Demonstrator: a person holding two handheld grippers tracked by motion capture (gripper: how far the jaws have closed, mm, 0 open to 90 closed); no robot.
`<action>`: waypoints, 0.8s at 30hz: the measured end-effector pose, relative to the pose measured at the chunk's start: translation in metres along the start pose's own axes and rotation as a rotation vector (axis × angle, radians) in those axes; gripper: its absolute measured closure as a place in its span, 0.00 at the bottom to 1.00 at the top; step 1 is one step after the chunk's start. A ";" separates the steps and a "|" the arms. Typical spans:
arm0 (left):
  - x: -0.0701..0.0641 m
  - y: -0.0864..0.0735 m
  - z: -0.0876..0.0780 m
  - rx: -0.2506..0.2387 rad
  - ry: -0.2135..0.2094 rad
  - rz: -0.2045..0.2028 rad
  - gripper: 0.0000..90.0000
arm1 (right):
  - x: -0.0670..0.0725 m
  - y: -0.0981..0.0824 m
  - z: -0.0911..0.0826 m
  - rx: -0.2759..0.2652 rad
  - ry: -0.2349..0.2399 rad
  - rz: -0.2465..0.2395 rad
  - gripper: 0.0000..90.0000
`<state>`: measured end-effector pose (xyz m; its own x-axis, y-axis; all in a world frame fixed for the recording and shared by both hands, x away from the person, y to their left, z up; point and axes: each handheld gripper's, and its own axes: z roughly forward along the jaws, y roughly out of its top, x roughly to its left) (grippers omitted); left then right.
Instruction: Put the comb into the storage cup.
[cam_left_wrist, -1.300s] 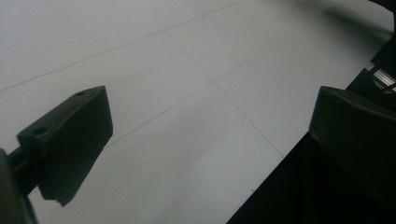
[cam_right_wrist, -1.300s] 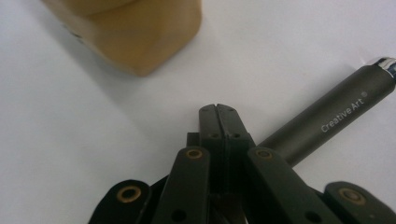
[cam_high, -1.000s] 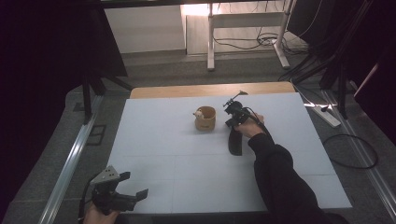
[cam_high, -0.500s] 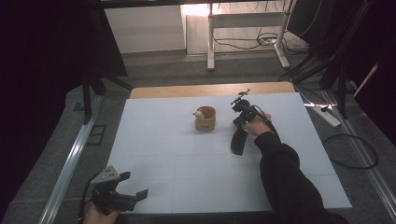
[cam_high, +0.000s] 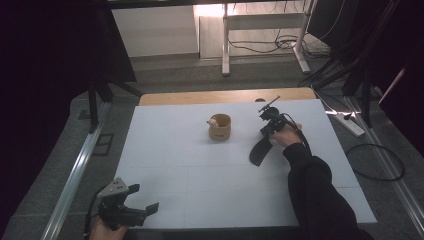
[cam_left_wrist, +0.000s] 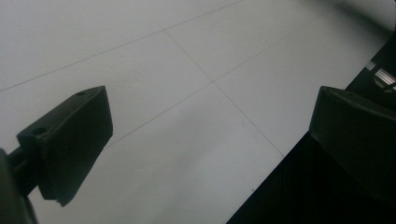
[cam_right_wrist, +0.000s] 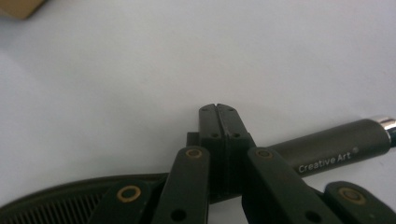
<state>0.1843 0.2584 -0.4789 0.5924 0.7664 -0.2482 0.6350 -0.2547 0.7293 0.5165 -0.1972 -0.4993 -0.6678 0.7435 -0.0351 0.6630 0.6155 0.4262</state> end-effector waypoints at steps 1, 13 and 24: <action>0.000 0.000 0.000 0.000 0.001 0.000 0.00 | -0.002 -0.002 -0.001 -0.001 -0.003 0.005 1.00; 0.000 0.000 0.000 0.001 0.002 -0.003 0.00 | -0.025 -0.029 -0.016 0.003 -0.027 0.064 0.99; 0.000 0.000 0.000 0.003 0.002 -0.005 0.00 | -0.032 -0.058 -0.029 -0.012 -0.027 0.093 0.99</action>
<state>0.1847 0.2580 -0.4789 0.5886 0.7686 -0.2504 0.6390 -0.2527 0.7265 0.4901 -0.2643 -0.4966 -0.5941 0.8041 -0.0192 0.7175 0.5406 0.4392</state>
